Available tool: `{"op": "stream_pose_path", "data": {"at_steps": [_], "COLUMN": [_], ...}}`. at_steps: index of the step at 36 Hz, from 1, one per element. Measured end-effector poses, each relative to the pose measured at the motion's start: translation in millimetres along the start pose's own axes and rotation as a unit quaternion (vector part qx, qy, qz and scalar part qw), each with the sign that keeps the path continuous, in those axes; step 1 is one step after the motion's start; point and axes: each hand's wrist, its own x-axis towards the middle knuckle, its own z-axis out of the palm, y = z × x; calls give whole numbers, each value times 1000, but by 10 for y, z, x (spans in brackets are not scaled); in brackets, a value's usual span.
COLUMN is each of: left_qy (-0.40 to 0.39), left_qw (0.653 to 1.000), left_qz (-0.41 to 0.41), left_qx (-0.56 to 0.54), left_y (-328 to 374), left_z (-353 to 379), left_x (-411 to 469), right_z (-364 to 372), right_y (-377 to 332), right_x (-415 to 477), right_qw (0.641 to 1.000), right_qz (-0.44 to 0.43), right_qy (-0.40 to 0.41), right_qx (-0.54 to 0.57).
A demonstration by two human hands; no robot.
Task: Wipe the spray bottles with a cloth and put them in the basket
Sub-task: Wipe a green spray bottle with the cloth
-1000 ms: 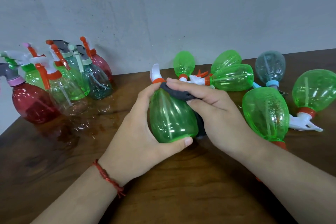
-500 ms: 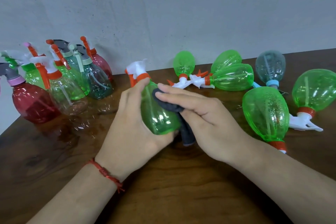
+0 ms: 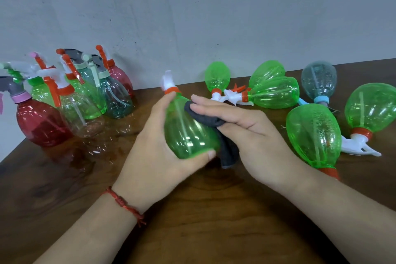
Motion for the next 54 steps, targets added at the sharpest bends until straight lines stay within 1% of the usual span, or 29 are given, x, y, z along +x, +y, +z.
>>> {"op": "stream_pose_path", "data": {"at_steps": [5, 7, 9, 11, 14, 16, 18, 21, 23, 26, 28, 31, 34, 37, 39, 41, 44, 47, 49, 52, 54], "left_qy": [105, 115, 100, 73, 10, -31, -58, -58, -69, -90, -90, -53, 29, 123, 141, 124, 70, 9, -19, -42, -59], "left_qw": [990, 988, 991, 995, 999, 999, 998, 990, 989, 991, 993, 996, 997, 986, 982, 984, 994, 997, 994, 984, 977], "left_qz": [-91, -103, -91, -72, -30, -2, 25, 41, 46, 52, 58, 33, -12, -70, -91, -86, -55, -21, -3, 20, 23], "left_qx": [-29, -21, -6, 13, 28, 17, -32, -123, -123, -80, -57, -56, -64, -90, -92, -92, -68, -79, -103, -174, -204], "left_y": [-102, -91, -72, -65, -38, 16, 64, 73, 72, 93, 99, 107, 74, 25, 4, -2, 11, 55, 90, 124, 116], "left_z": [-70, -70, -61, -56, -36, -18, 0, -8, -19, -14, 2, 23, 24, -31, -71, -80, -47, -2, 8, 5, -7], "left_x": [65, 73, 60, 42, 16, -9, -39, -57, -45, -21, -28, -57, -33, 38, 62, 54, 17, -25, -53, -61, -50], "right_z": [100, 126, 120, 95, 74, 45, 1, -41, -53, -40, -17, 16, 39, 76, 118, 137, 108, 37, 20, -2, -18], "right_y": [18, 36, 37, 18, -17, -35, -56, -133, -154, -133, -97, -65, -64, -28, -3, -4, -47, -36, -30, -69, -99], "right_x": [-61, -74, -75, -52, 1, 43, 71, 73, 65, 51, 44, 37, 30, -24, -64, -69, -18, 48, 69, 76, 65], "right_qw": [992, 987, 984, 989, 999, 998, 993, 983, 983, 989, 991, 993, 994, 997, 998, 998, 998, 993, 987, 976, 971], "right_qz": [-38, -49, -57, -45, -2, 31, 51, 54, 46, 29, 34, 28, 14, 8, 12, 6, 15, 32, 45, 57, 54], "right_qy": [-40, -45, -34, -12, 19, 45, 60, 62, 67, 68, 65, 54, 44, 33, 33, 36, 39, 62, 72, 79, 82], "right_qx": [-111, -147, -167, -143, -39, 26, 83, 162, 164, 130, 110, 106, 96, 64, 47, 44, 46, 98, 138, 197, 218]}}
